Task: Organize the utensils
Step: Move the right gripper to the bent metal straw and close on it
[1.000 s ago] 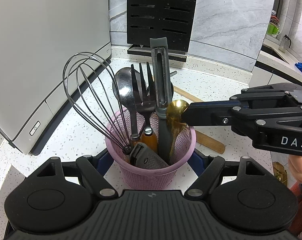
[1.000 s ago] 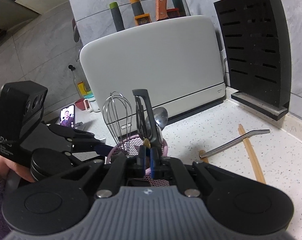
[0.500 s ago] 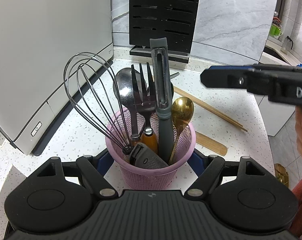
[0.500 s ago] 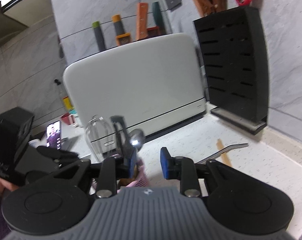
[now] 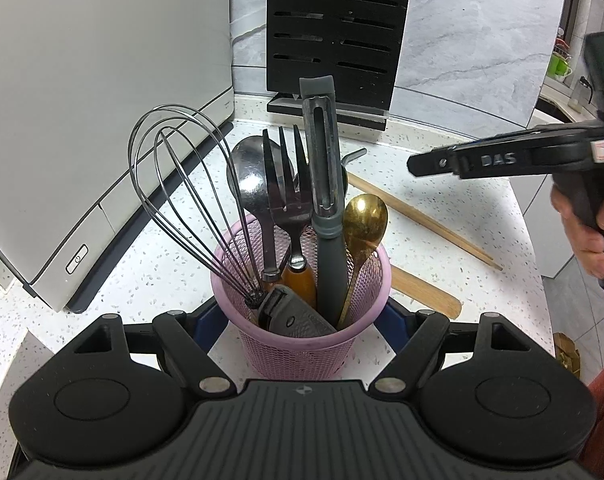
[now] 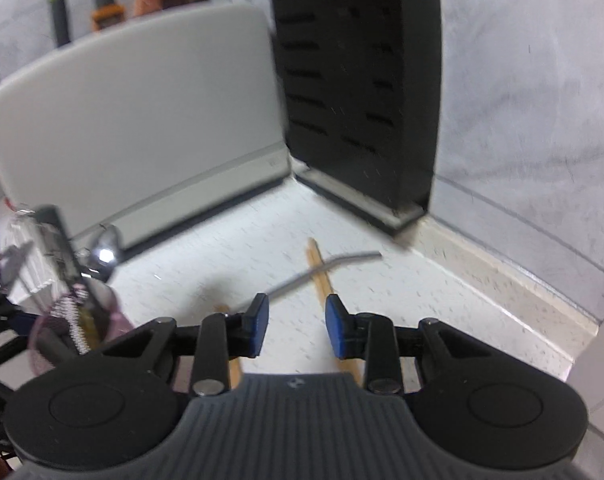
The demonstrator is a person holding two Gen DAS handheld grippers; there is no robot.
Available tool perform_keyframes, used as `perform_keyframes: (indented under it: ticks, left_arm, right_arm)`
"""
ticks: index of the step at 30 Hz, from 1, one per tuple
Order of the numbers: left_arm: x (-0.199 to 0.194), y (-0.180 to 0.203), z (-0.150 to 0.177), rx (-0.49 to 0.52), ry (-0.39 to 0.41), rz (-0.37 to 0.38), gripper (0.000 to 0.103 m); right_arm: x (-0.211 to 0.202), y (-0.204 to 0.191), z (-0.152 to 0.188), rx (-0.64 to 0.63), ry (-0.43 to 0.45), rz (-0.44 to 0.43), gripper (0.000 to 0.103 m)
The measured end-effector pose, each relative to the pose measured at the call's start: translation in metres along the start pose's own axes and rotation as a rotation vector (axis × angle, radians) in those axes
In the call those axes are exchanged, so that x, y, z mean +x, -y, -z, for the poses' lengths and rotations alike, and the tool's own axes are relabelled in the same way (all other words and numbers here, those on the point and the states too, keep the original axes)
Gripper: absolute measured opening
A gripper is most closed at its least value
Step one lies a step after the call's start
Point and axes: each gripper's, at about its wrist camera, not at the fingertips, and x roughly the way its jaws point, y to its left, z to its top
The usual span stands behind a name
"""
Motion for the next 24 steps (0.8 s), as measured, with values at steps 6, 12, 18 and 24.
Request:
perform_keyframes:
  ticks: [6,12,18,24]
  left_arm:
    - [0.0,0.0,0.0,0.0,0.0,0.0,0.091]
    - [0.0,0.001,0.0,-0.006,0.002,-0.006,0.091]
    - [0.0,0.001,-0.001,-0.008,0.0,-0.006,0.091]
    - [-0.001,-0.001,-0.001,-0.004,0.0,0.0,0.091]
  right_arm:
    - [0.028,0.005,-0.006,0.016,-0.093,0.008,0.03]
    - [0.05,0.0,-0.012,0.133,-0.133,-0.013,0.031]
    - [0.077,-0.005,-0.022,0.267,-0.156,-0.015,0.031]
    - [0.1,-0.01,-0.03,0.333,-0.176,0.044,0.03]
